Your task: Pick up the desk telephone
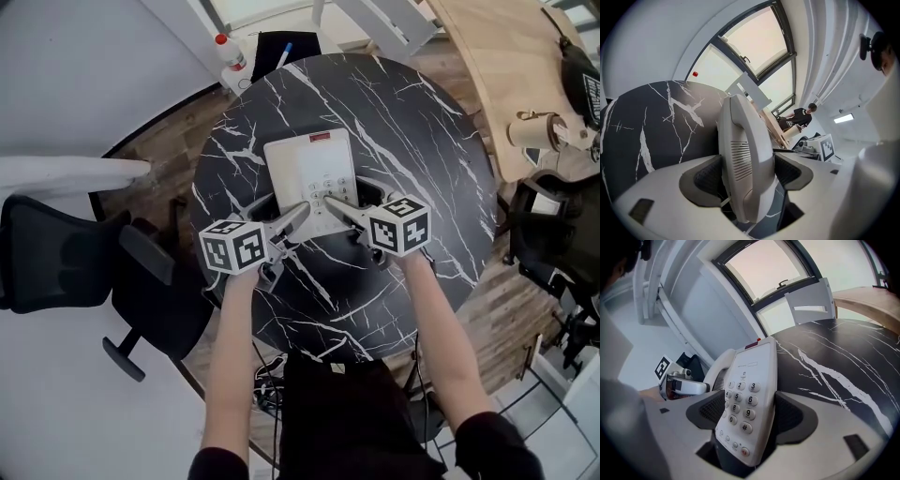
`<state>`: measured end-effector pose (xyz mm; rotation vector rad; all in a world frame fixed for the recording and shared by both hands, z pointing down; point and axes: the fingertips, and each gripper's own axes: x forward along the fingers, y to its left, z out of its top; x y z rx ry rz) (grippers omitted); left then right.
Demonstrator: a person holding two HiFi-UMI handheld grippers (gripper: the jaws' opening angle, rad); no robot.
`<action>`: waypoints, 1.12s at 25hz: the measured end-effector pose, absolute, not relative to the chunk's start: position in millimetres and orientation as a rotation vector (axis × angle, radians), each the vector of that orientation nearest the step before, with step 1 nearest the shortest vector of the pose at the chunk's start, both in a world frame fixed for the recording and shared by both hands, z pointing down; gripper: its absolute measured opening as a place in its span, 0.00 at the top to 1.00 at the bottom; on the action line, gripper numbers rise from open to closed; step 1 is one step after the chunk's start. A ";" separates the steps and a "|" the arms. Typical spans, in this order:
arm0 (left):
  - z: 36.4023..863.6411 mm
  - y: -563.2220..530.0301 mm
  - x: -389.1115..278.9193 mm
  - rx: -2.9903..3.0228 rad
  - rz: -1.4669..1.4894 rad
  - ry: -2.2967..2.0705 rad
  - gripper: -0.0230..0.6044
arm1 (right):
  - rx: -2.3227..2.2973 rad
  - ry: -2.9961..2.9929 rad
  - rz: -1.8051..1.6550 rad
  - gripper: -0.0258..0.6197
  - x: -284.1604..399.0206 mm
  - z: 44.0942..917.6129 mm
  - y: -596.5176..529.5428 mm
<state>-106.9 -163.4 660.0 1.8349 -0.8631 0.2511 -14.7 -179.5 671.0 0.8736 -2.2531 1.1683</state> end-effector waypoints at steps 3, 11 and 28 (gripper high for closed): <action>660.5 -162.7 -107.4 1.835 0.243 -0.877 0.38 | 0.902 -2.232 1.142 0.46 -12.1 673.6 -180.3; 657.7 -161.0 -106.2 1.828 0.263 -0.904 0.42 | 0.957 -2.191 1.133 0.50 -9.4 674.1 -179.1; 641.6 -114.5 -105.3 1.774 0.296 -0.934 0.44 | 0.929 -2.151 1.282 0.57 -4.7 659.4 -133.8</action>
